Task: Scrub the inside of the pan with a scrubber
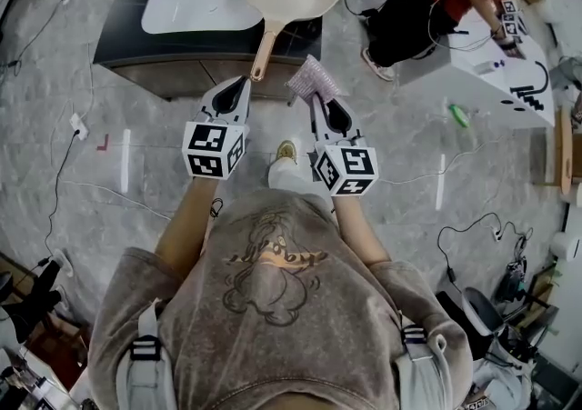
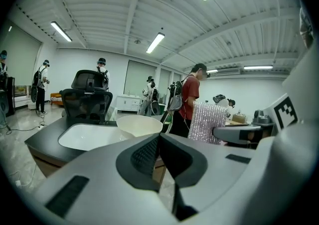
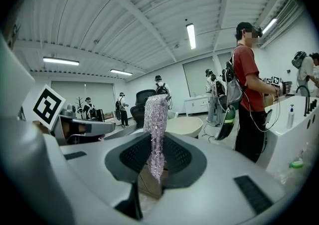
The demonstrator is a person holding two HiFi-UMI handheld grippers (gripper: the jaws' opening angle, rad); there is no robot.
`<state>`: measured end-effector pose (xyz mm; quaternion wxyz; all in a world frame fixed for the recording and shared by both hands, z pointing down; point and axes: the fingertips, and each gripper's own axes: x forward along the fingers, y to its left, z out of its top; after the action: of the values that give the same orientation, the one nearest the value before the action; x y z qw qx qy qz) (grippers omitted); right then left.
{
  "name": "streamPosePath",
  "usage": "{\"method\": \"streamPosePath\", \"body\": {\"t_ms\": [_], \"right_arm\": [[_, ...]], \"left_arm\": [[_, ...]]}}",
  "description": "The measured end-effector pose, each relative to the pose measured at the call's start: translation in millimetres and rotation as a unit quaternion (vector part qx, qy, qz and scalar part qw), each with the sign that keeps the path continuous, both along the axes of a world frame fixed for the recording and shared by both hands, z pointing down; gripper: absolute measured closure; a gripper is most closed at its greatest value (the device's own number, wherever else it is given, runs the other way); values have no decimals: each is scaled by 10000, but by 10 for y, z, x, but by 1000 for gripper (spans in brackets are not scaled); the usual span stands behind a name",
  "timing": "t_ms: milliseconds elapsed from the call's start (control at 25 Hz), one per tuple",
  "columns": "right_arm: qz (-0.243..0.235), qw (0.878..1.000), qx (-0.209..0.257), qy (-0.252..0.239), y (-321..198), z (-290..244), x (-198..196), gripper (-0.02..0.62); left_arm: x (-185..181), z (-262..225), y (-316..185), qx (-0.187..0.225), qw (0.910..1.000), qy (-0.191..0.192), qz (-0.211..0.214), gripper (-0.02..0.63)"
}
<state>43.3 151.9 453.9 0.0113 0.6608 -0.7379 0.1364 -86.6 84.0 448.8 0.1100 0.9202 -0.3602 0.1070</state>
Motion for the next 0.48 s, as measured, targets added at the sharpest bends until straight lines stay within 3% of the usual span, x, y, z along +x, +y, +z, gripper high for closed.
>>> {"method": "streamPosePath", "body": {"t_ms": [480], "right_arm": [[-514, 9985, -24, 172, -807, -57, 500, 512]], "left_arm": [[505, -55, -745, -6, 9993, -36, -362, 589]]}}
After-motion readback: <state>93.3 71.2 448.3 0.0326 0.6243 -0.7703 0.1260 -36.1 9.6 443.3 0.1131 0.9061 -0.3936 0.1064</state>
